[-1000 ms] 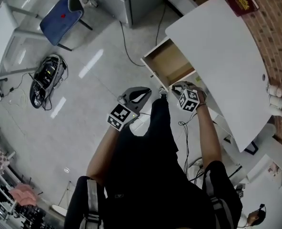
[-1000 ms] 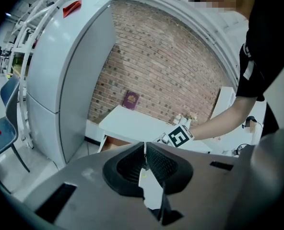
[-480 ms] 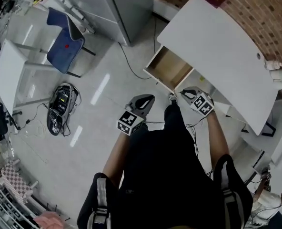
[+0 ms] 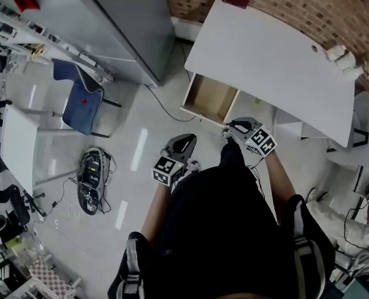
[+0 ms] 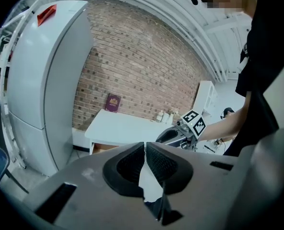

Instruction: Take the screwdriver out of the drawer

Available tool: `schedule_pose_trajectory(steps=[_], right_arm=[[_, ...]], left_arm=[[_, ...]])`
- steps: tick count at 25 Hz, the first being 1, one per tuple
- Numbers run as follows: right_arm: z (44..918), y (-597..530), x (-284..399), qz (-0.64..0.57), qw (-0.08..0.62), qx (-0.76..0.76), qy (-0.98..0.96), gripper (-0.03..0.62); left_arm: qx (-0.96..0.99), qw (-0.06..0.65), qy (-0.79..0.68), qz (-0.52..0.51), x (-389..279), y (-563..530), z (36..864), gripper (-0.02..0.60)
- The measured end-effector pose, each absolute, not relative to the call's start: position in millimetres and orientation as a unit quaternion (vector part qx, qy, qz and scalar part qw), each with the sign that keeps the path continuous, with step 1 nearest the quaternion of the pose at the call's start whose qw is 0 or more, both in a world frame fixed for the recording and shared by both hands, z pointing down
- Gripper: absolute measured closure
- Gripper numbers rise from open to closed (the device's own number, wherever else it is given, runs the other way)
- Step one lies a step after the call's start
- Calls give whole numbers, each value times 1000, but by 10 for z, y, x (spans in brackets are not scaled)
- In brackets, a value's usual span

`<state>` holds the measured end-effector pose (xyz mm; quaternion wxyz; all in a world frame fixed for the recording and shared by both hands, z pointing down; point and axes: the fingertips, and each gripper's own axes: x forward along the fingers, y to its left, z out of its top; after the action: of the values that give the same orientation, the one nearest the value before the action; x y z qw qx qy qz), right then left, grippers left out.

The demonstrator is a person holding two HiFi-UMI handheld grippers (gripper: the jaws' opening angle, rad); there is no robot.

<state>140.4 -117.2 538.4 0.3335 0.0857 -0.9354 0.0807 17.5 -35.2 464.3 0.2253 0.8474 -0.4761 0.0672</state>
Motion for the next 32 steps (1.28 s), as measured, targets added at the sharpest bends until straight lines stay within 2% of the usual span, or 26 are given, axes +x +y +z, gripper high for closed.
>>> schedule_pose_trajectory(steps=[6,18,32], right_arm=[[5132,-1088,1423,92,277,138,-947,473],[5074,-918,1625,110,215,219,-945,473],[5237,-991,1746,127,227,231,-938,473]], left_arm=[[866,207,-447,83,195,-289,4533,557],[889,196,-398,109,327,-149,4664,557],[891,203,-393,103,378,-314,4652,557]])
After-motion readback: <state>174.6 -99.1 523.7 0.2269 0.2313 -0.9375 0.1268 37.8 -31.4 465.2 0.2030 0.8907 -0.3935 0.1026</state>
